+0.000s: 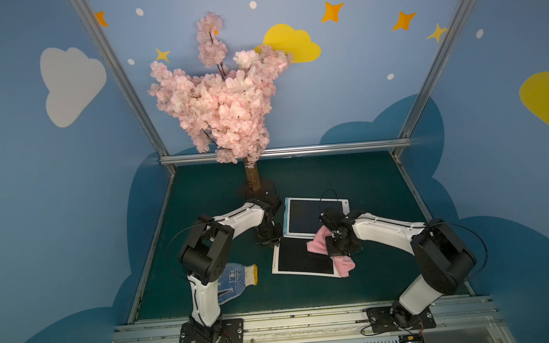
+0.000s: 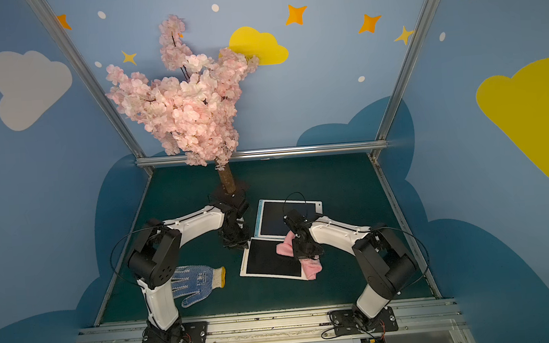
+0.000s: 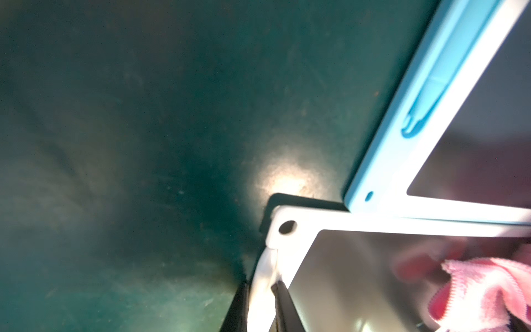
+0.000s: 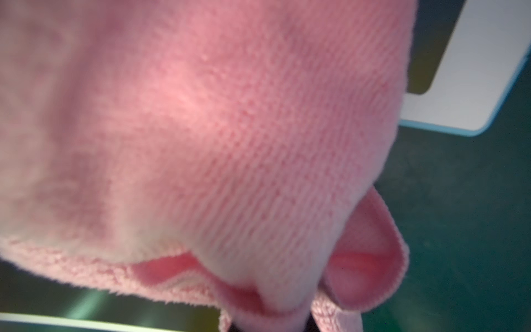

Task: Wipe the drawing tablet
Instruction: Wipe the dirt from the drawing tablet.

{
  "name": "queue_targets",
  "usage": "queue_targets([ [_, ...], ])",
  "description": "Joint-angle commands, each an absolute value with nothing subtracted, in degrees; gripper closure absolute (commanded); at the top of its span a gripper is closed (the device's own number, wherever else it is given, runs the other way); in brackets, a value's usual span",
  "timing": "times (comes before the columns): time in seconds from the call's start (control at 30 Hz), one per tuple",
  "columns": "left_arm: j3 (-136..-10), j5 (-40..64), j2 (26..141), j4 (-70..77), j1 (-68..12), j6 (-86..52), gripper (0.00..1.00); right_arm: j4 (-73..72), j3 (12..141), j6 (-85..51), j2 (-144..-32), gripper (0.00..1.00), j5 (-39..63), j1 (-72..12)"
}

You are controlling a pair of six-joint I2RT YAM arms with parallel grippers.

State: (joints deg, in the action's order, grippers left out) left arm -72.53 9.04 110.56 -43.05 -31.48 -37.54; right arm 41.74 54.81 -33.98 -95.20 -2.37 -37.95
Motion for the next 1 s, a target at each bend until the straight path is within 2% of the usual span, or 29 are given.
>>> queue_targets([
  [0.0,-71.1,9.2,115.2,-37.4,-32.1,-37.1,0.81,40.3,56.6,-29.4,-102.9,1.0,-1.4,-34.7],
  [0.17,-70.8,9.2,115.2,-37.5,-32.1,-37.2,0.81,41.3,61.7,-28.4,-105.7,1.0,-2.0,-33.1],
  [0.43,-70.9,9.2,115.3,-37.4,-32.1,-37.2,0.81,41.4,59.1,-30.0,-102.7,1.0,-2.6,-33.5],
  [0.8,-71.2,9.4,115.3,-37.3,-31.9,-37.2,0.81,43.1,45.6,-40.6,-90.3,1.0,0.3,-51.4],
  [0.97,-71.5,9.6,115.6,-37.3,-31.9,-37.1,0.81,42.7,44.8,-40.7,-89.7,1.0,-0.8,-50.8],
])
